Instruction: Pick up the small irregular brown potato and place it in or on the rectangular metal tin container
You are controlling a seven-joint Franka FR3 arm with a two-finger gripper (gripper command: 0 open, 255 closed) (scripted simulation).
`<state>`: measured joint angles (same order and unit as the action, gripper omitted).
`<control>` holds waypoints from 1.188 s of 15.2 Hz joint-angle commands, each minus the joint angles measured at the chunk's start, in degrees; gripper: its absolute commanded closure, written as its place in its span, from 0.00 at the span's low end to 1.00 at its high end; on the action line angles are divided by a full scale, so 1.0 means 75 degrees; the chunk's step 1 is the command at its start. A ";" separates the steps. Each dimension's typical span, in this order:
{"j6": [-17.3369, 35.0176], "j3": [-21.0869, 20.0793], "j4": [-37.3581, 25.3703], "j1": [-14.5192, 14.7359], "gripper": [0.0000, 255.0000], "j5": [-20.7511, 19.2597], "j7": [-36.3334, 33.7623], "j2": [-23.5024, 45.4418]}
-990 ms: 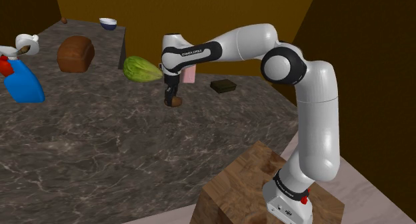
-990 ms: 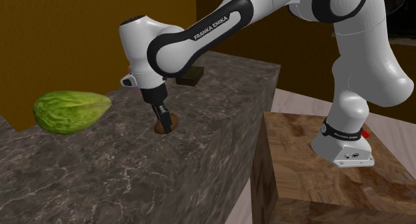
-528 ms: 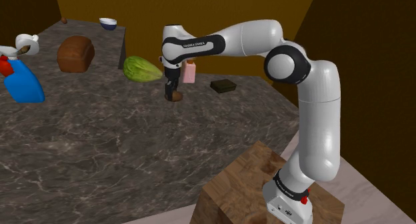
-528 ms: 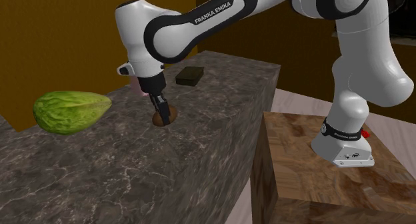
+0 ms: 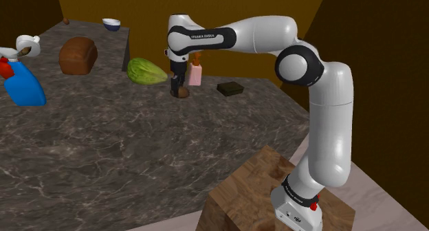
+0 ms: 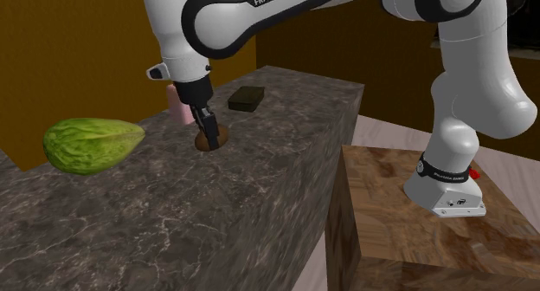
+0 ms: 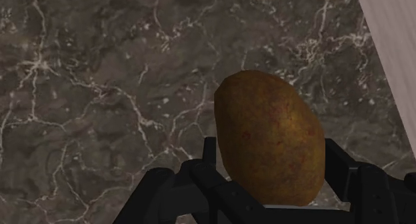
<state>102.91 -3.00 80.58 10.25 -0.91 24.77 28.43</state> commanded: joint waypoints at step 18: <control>-0.0532 0.0542 -0.0144 -0.1332 1.00 0.0060 0.1845 -0.0396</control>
<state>99.22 0.61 80.36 1.34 -0.51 37.02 24.91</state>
